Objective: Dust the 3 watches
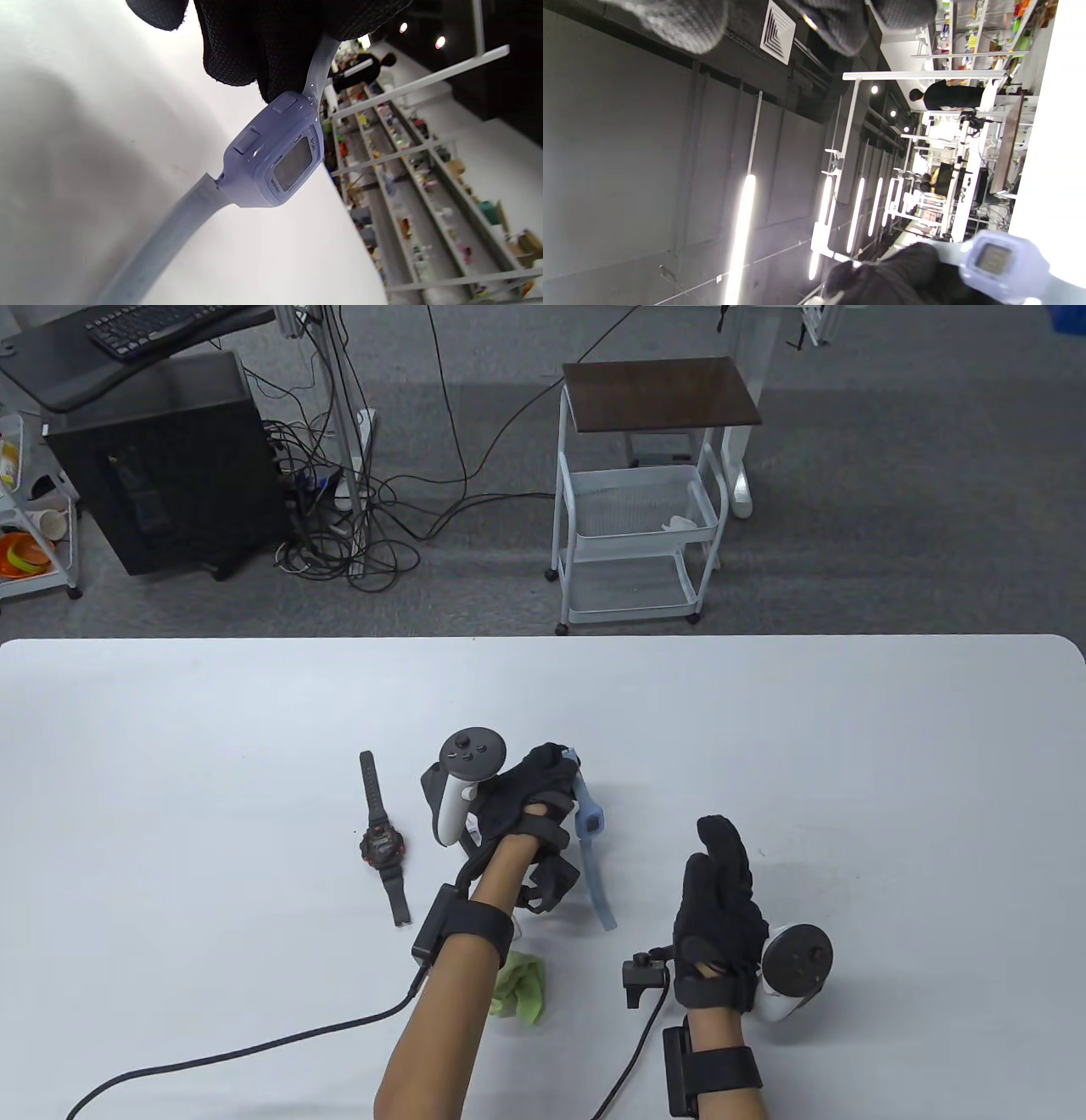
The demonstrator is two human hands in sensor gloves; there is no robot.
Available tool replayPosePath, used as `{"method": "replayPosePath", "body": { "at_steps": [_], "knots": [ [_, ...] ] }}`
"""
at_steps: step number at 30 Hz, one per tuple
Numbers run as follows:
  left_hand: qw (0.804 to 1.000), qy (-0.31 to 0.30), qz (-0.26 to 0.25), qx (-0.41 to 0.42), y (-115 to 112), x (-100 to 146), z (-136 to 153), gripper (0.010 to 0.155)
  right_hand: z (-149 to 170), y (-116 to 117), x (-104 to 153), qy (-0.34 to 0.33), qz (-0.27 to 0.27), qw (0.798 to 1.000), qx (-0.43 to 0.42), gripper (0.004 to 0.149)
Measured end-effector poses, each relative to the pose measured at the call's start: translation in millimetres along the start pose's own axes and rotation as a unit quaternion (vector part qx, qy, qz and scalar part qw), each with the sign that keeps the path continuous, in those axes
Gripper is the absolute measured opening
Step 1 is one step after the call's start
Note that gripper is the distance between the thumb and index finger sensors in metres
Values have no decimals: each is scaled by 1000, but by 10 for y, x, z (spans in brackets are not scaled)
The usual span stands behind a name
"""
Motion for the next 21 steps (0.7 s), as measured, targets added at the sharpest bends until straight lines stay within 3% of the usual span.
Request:
{"method": "replayPosePath", "body": {
  "at_steps": [11, 21],
  "knots": [
    [989, 76, 44, -121, -76, -238, 156, 43, 18, 69, 20, 5, -22, 1000, 16, 81],
    [976, 112, 58, -175, -154, -357, 268, 44, 25, 181, 53, 9, -55, 998, 25, 81]
  ]
}}
Point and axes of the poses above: the tracker on the back of each hand, its own z axis roughly to the little-finger side, its own x axis roughly from the fingertips to the wrist, y = z × x, the point moved 3 cm from there along -x, roughly from the wrist to the fingertips, and after that the axes turned 4 degrees about z, right-handed, at the moved point
